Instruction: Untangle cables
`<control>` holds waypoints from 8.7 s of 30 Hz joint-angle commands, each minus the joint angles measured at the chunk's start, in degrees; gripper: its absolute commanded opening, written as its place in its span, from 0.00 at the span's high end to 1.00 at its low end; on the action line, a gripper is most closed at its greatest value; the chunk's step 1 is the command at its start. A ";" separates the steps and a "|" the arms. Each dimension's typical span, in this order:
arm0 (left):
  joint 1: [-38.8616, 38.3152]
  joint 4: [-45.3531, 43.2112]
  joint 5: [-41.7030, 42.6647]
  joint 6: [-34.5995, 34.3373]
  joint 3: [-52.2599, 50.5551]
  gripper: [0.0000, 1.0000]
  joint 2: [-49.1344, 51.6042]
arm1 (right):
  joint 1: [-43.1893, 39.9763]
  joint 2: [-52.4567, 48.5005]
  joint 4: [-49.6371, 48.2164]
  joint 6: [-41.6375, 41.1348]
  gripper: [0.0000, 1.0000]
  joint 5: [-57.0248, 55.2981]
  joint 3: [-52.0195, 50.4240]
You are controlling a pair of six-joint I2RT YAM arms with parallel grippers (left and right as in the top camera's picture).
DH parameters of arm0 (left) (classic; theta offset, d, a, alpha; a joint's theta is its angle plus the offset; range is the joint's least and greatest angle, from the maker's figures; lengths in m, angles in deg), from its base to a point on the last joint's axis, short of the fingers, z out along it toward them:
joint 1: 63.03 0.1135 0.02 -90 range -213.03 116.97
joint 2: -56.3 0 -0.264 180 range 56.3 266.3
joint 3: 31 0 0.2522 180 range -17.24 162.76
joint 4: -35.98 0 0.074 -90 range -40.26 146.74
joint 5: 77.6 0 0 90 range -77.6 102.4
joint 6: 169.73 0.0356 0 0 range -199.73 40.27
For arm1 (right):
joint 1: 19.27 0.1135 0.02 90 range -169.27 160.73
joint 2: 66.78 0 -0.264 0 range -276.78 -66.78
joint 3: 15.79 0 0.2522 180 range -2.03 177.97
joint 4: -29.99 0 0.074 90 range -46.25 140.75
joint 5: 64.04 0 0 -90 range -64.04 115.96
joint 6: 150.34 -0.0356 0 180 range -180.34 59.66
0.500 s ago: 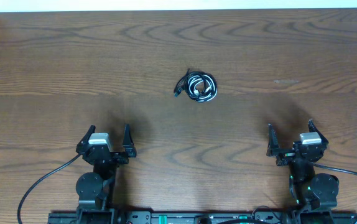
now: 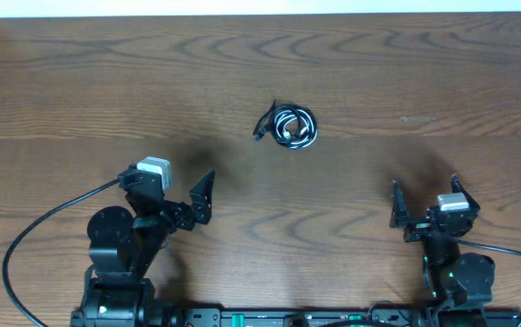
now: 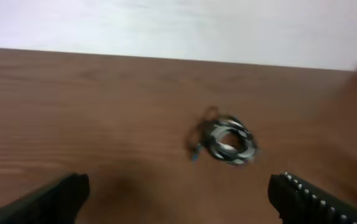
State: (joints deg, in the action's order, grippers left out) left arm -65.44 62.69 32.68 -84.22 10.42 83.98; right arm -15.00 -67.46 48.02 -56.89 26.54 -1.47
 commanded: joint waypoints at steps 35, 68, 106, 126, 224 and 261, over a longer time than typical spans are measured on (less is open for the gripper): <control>-1.64 41.18 15.23 1.92 48.04 0.02 56.63 | 0.33 0.31 0.11 0.48 0.01 -0.22 -0.22; -8.17 34.36 5.81 -1.36 56.78 0.02 77.42 | 0.33 0.31 0.09 0.48 0.01 -0.22 -0.22; -15.89 19.06 -4.24 -2.05 57.00 0.81 85.85 | 0.33 0.31 0.11 0.48 0.01 -0.22 -0.22; -15.89 20.59 9.07 -6.99 56.98 0.79 72.24 | 0.33 0.31 0.11 0.48 0.01 -0.22 -0.22; -15.93 29.73 -9.31 0.13 56.94 0.88 81.64 | 0.33 0.31 0.11 0.48 0.01 -0.22 -0.22; -15.93 26.56 12.00 -0.90 57.70 0.93 55.01 | 0.33 0.31 -20.35 -21.77 0.01 32.04 -0.22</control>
State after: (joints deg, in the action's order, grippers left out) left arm -81.47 92.37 37.14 -84.64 67.45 139.98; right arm -15.00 -67.46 32.15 -71.80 47.22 -1.67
